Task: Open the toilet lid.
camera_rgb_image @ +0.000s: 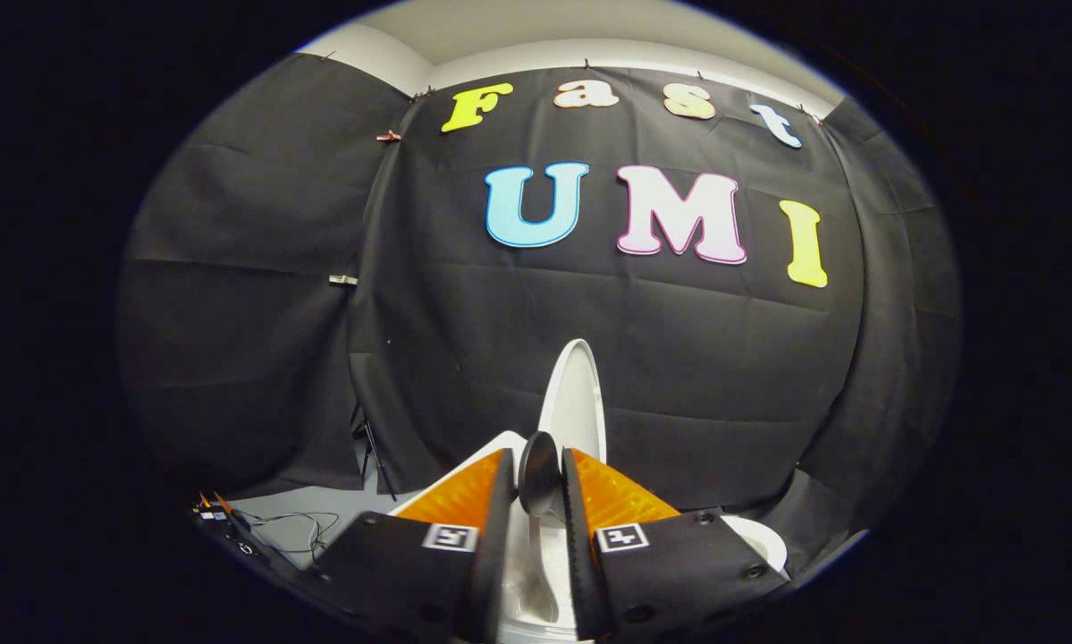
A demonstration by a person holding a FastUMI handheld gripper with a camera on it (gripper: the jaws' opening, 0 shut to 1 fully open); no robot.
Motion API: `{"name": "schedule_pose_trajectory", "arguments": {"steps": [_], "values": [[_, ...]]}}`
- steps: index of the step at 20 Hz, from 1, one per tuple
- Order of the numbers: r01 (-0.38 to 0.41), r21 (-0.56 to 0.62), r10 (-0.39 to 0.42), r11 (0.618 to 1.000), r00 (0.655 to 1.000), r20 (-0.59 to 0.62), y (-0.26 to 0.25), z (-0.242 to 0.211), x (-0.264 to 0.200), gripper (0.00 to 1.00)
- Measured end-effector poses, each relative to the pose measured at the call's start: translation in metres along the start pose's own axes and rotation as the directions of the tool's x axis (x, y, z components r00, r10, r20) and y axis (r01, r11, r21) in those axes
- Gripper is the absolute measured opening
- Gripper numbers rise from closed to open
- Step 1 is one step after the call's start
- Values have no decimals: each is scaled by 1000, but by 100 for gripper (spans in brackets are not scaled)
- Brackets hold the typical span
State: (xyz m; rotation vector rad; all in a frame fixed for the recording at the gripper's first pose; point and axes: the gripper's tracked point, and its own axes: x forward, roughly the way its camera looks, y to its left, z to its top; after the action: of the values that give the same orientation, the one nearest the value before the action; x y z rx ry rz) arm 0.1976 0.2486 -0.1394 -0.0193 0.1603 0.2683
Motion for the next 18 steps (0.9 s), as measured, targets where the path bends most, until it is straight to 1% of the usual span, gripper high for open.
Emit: {"name": "schedule_pose_trajectory", "arguments": {"steps": [2, 3, 6, 10, 18], "values": [[-4, 7, 4, 1000, 1000, 23, -6, 18, -13, 81], [-4, 17, 3, 1000, 999, 39, -8, 18, -18, 98], [-3, 37, 1, 999, 997, 72, -19, 40, -43, 99], [17, 22, -19, 1000, 993, 115, -42, 76, -92, 99], [42, 19, -45, 999, 988, 149, -87, 116, -193, 98]]}}
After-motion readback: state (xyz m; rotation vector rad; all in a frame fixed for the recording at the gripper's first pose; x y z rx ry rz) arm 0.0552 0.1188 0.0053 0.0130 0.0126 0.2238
